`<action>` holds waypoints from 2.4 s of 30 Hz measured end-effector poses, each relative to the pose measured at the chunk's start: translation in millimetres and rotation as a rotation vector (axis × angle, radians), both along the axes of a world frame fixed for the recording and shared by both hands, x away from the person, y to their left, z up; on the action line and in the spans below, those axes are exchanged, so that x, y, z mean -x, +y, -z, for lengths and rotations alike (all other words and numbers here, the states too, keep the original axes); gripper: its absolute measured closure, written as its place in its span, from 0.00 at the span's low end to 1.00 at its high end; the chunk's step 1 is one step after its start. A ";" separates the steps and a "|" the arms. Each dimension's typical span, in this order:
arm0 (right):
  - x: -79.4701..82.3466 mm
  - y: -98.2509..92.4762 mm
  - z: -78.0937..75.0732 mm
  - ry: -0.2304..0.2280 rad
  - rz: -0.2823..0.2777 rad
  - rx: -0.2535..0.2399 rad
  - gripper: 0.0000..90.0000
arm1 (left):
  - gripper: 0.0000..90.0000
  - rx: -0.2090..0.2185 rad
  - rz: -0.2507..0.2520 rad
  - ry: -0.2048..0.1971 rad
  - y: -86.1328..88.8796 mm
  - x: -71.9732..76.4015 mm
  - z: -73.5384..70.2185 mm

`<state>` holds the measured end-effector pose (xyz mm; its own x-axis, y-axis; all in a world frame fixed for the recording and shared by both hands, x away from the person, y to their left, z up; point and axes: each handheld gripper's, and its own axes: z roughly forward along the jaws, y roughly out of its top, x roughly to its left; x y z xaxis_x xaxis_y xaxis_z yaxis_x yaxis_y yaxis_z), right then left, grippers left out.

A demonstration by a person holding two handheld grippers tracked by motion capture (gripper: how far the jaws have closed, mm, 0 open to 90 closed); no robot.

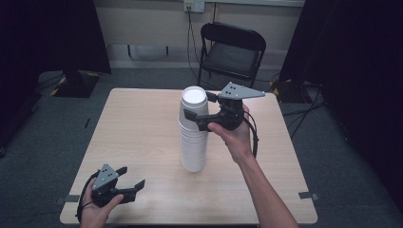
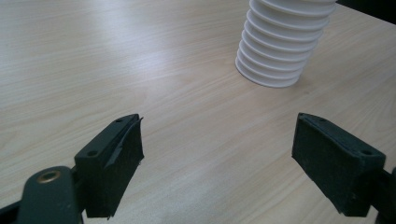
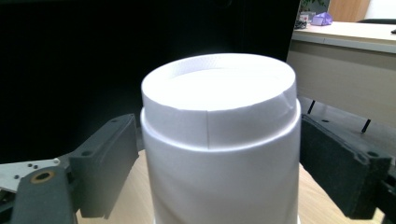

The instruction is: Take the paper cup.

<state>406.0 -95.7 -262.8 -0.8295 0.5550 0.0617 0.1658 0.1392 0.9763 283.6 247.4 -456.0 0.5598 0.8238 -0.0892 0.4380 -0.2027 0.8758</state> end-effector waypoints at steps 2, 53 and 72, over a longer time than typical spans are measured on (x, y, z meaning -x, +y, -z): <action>-3.1 2.5 2.4 0.008 -0.003 0.008 0.15 | 0.18 0.001 0.001 0.001 0.0 -0.2 0.1; -9.1 12.6 11.4 -0.026 0.029 0.048 0.16 | 0.18 -0.006 0.014 0.004 -0.7 -0.2 0.5; -7.8 6.5 -8.8 -0.047 0.029 -0.039 0.17 | 0.18 -0.014 0.016 0.008 -1.1 -0.6 1.4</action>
<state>413.7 -89.2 -254.0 -0.8158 0.5765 0.0454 0.1234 0.0968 0.9876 284.2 246.2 -457.3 0.5725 0.8158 -0.0819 0.4413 -0.2224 0.8694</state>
